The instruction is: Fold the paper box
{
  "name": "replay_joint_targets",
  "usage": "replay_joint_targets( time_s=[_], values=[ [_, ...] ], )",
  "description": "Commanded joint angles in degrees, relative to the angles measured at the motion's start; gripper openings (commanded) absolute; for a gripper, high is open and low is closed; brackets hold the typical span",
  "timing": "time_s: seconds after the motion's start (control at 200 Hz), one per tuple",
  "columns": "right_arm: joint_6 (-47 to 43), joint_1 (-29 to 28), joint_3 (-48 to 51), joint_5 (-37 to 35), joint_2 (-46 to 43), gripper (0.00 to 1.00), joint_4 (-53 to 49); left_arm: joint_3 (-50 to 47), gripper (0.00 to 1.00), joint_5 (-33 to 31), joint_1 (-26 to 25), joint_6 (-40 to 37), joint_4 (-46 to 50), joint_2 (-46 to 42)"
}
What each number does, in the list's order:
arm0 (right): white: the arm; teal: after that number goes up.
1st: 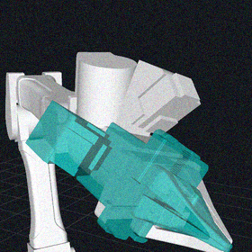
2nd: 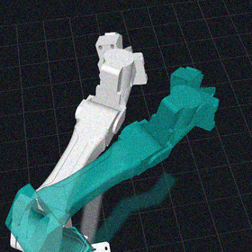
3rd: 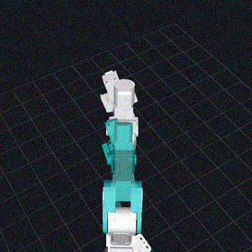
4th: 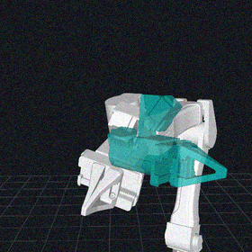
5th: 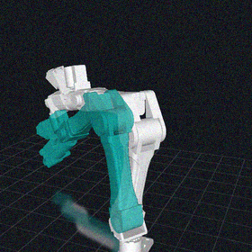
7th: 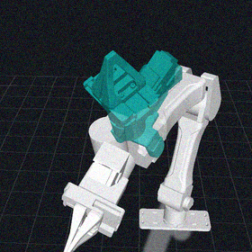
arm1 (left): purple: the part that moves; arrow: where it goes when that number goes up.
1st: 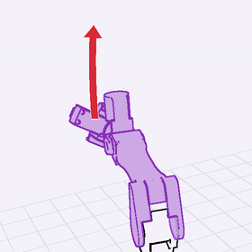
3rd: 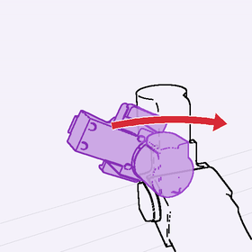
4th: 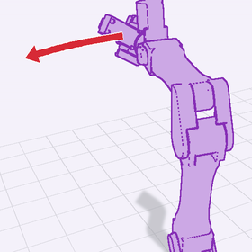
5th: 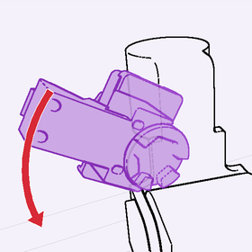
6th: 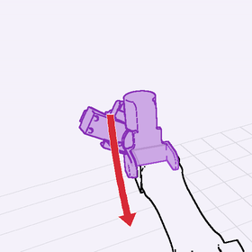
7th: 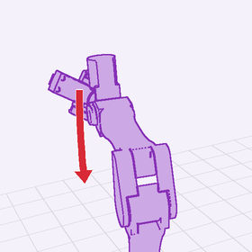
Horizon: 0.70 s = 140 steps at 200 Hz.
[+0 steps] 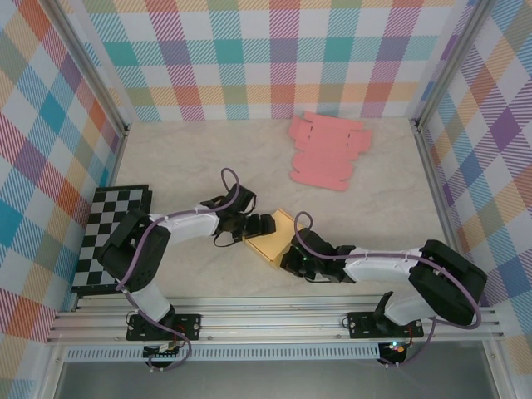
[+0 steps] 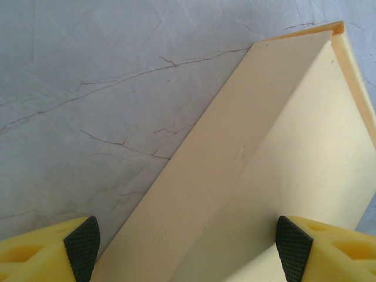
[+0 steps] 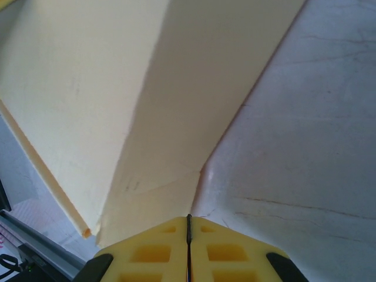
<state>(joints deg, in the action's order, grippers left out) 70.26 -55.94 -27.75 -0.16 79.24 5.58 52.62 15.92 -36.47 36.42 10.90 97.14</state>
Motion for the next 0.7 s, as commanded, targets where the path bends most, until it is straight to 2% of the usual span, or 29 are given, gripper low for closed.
replay_joint_targets(
  time_s=[0.0,0.215,0.43,0.54,0.695],
  values=[
    [2.0,-0.39,1.06,-0.88,1.89,0.1,3.53,-2.02,0.8,-2.55,-1.65,2.0,2.8,0.02],
    [5.27,-2.65,-0.29,-0.47,4.28,0.1,6.74,-3.84,0.8,-5.34,-2.98,6.79,3.09,-0.2],
    [10.02,-3.34,1.23,-2.84,5.66,0.1,15.52,-6.26,0.8,-6.87,-4.54,12.69,2.15,-1.63],
    [8.54,-3.25,-1.12,-4.78,6.41,0.1,16.39,-7.7,0.79,-6.79,-6.45,16.36,-0.13,-2.39],
    [5.63,-3.29,-5.79,-1.52,11.5,0.1,23.4,-6.92,0.78,-6.67,-10.96,19.75,-2.34,-0.74]
  ],
)
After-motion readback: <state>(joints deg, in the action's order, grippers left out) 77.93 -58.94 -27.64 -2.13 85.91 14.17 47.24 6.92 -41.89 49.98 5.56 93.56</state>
